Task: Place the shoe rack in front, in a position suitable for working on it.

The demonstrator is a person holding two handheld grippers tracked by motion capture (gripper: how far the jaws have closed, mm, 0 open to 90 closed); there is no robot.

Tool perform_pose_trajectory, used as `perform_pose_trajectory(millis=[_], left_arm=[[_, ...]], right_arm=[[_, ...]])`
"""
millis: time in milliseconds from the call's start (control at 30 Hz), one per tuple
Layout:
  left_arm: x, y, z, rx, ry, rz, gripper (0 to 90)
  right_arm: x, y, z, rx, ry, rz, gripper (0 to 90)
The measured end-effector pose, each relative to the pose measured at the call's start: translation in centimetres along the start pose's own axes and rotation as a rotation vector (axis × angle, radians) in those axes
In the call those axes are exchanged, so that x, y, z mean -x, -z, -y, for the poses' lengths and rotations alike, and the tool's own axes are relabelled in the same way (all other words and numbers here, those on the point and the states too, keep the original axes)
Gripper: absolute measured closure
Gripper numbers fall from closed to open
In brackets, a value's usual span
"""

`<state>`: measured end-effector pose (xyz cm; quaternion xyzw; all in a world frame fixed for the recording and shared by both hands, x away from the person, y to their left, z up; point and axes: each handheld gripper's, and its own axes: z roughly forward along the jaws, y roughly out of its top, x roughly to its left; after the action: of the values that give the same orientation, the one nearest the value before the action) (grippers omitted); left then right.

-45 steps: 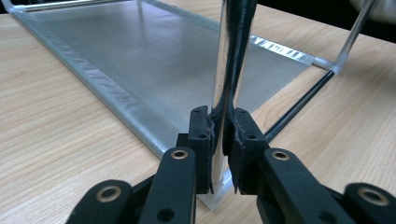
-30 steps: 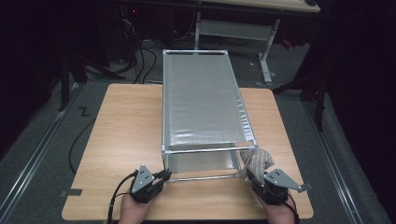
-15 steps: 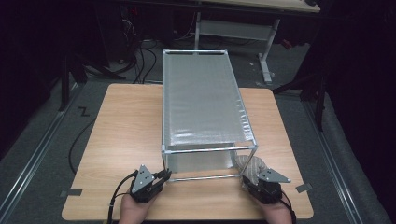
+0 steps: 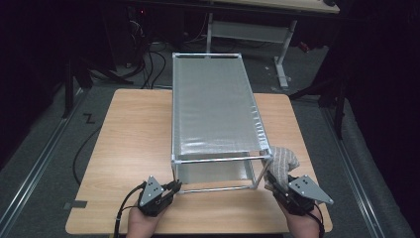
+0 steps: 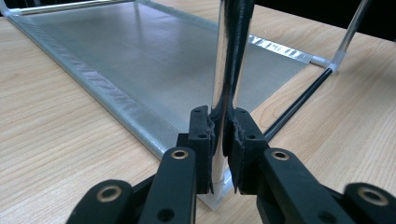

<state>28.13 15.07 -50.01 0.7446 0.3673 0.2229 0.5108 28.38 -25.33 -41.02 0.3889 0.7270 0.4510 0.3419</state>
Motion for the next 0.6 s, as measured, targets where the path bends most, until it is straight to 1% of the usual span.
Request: perform_pose_trajectory(millis=[67, 167, 233, 333, 367, 400, 433, 467, 567, 600], left_arm=[[0.0, 0.0, 0.0, -0.002, -0.001, 0.0, 80.0], [0.0, 0.0, 0.0, -0.002, -0.001, -0.001, 80.0], [0.0, 0.0, 0.0, -0.005, -0.003, 0.0, 80.0], [0.0, 0.0, -0.1, -0.008, -0.005, 0.001, 80.0], [0.0, 0.0, -0.1, -0.008, -0.003, 0.002, 80.0], [0.0, -0.1, -0.1, -0.009, -0.002, 0.002, 80.0], [0.0, -0.1, -0.2, -0.011, -0.004, 0.002, 80.0], [0.0, -0.1, -0.2, -0.011, -0.004, 0.002, 80.0], [0.0, -0.1, -0.2, -0.012, -0.005, 0.003, 80.0], [0.0, -0.1, -0.2, -0.013, -0.005, 0.003, 80.0]], right_arm=[[-0.1, -0.3, 0.4, -0.004, 0.009, -0.004, 65.8], [-0.2, -1.0, 1.5, -0.059, 0.003, -0.021, 65.8], [-0.4, -1.6, 2.6, -0.11, 0.0, -0.033, 65.8], [-0.4, -2.5, 3.8, -0.172, -0.005, -0.055, 65.8], [-0.2, -3.0, 4.3, -0.199, -0.003, -0.07, 65.8], [0.0, -3.4, 4.7, -0.219, -0.012, -0.075, 65.9], [0.1, -3.8, 5.1, -0.248, -0.029, -0.091, 65.9], [0.3, -4.3, 5.6, -0.276, -0.028, -0.11, 65.9], [0.4, -5.0, 6.5, -0.326, -0.034, -0.136, 65.9], [0.4, -5.0, 6.7, -0.325, -0.049, -0.143, 65.8]])
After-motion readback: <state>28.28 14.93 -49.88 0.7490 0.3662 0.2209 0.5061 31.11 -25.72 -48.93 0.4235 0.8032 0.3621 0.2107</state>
